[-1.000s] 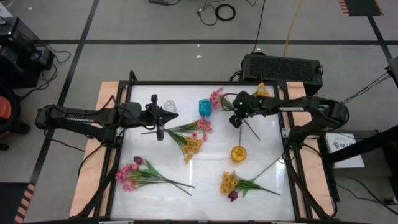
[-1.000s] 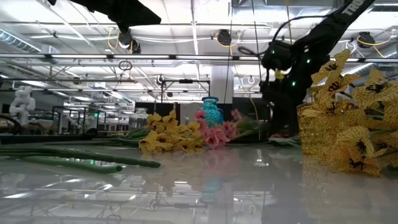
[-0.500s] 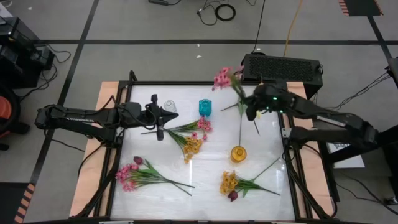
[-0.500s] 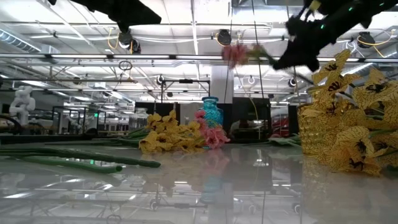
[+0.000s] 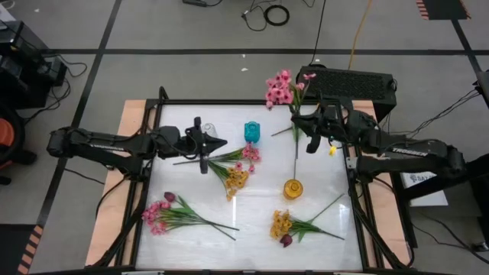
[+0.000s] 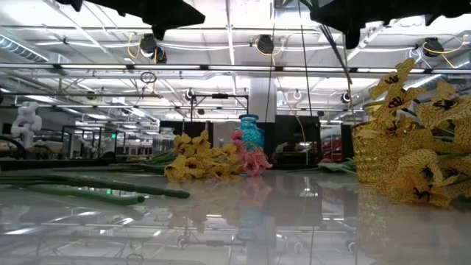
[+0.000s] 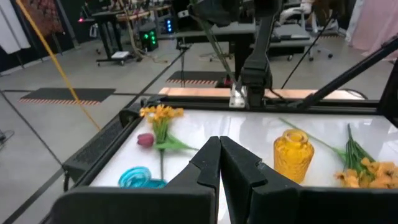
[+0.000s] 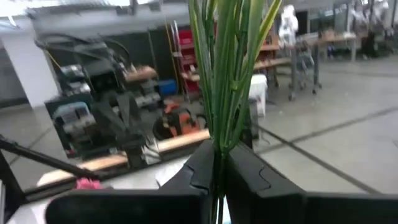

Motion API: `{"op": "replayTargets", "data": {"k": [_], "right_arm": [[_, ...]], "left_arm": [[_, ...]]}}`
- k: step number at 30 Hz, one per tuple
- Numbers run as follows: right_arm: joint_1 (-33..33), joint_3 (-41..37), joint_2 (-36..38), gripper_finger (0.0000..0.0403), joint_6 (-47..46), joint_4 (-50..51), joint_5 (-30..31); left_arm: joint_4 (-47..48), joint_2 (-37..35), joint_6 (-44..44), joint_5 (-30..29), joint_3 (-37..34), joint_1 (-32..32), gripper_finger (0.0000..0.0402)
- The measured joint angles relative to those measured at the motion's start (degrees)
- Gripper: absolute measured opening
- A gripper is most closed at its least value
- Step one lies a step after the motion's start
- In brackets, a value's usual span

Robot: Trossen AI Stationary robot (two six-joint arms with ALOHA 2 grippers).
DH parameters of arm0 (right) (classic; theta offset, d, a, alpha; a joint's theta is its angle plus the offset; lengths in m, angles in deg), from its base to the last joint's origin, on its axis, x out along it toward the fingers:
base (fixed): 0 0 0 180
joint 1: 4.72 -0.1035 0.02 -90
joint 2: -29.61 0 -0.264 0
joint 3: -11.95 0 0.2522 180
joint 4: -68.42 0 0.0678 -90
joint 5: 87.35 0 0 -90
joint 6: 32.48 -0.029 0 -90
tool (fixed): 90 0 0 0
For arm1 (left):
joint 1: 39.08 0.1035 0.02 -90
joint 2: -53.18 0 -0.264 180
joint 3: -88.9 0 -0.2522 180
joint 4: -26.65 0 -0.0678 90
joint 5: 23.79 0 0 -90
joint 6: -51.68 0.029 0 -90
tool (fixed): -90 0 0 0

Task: Sort flowers into vase by color
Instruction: Put the top pink flowers into the transparent vase

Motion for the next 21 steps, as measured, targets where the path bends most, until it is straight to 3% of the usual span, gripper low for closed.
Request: {"op": "replayTargets", "data": {"k": [11,17,21], "right_arm": [[-2.5,-1.6,-11.7,0.0020,-0.7,-18.3,0.0],[-3.9,-1.6,-18.4,0.0020,-0.7,-28.3,-0.1],[-4.3,-1.6,-22.0,0.0020,-1.6,-35.3,-0.2]], "left_arm": [[-15.3,8.9,-2.9,0.2,0.0,0.0,0.0014],[-15.1,11.9,-6.5,3.7,2.4,0.0,0.0018],[-14.9,14.5,-7.5,5.7,4.3,0.0,0.0052]]}}
